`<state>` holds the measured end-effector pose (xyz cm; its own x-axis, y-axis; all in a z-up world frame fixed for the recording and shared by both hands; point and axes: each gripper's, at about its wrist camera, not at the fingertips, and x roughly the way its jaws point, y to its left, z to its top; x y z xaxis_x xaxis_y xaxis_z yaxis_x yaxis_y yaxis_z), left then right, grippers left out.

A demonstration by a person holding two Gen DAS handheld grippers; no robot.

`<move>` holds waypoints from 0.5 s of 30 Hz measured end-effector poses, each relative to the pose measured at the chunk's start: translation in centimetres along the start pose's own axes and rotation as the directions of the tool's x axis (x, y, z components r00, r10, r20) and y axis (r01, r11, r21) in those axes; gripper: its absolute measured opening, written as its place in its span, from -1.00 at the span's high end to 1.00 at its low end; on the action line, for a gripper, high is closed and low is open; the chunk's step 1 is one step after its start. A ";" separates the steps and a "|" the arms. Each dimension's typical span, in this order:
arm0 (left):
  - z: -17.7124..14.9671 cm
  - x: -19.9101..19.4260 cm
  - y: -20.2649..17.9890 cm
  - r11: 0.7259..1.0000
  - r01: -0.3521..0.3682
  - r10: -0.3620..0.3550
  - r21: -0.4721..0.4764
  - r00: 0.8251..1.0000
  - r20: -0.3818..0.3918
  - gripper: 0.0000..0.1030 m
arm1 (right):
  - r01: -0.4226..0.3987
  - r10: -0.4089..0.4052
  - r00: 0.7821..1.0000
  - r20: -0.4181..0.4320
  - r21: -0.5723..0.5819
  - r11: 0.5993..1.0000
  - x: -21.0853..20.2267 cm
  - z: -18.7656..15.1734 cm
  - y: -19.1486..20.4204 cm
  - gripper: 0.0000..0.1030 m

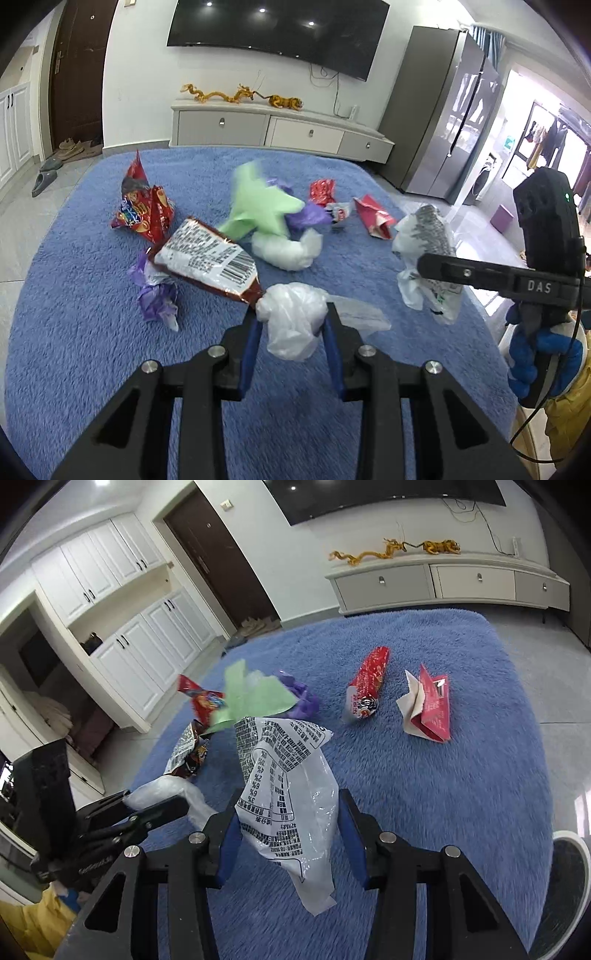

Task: Collect trash
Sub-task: 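Carry both bags over the bin and open both tools to release them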

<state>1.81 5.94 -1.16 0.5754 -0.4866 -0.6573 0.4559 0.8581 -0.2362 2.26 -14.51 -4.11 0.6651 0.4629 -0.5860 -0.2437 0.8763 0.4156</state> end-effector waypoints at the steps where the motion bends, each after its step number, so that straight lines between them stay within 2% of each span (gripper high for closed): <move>1: -0.1 -0.4 -0.2 1.000 0.001 -0.001 0.003 1.000 0.006 0.41 | -0.017 0.017 1.000 0.010 0.003 1.000 -0.5 -0.1 0.3 0.11; 6: -0.1 -2.7 -1.5 1.000 0.004 -0.005 0.031 0.999 0.035 0.41 | -0.113 0.112 0.992 0.057 0.004 0.994 -3.6 -0.8 1.4 0.11; 8: 0.0 -3.2 -2.0 0.999 0.003 -0.004 0.038 0.999 0.042 0.41 | -0.178 0.176 0.981 0.077 0.014 0.984 -4.8 -1.1 1.5 0.11; 13: 0.0 -3.9 -2.7 0.999 -0.001 -0.002 0.044 0.999 0.052 0.41 | -0.277 0.270 0.958 0.101 0.064 0.959 -6.3 -1.6 1.2 0.11; 15: -0.1 -4.0 -3.0 0.999 0.000 -0.002 0.045 0.999 0.052 0.41 | -0.267 0.260 0.961 0.096 0.072 0.961 -6.5 -1.9 0.9 0.11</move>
<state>-1.90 5.30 2.07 0.6091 -0.4965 -0.6184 0.4856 0.8500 -0.2040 -3.56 -16.50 -1.25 0.6432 0.6597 -0.3887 -0.3606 0.7088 0.6063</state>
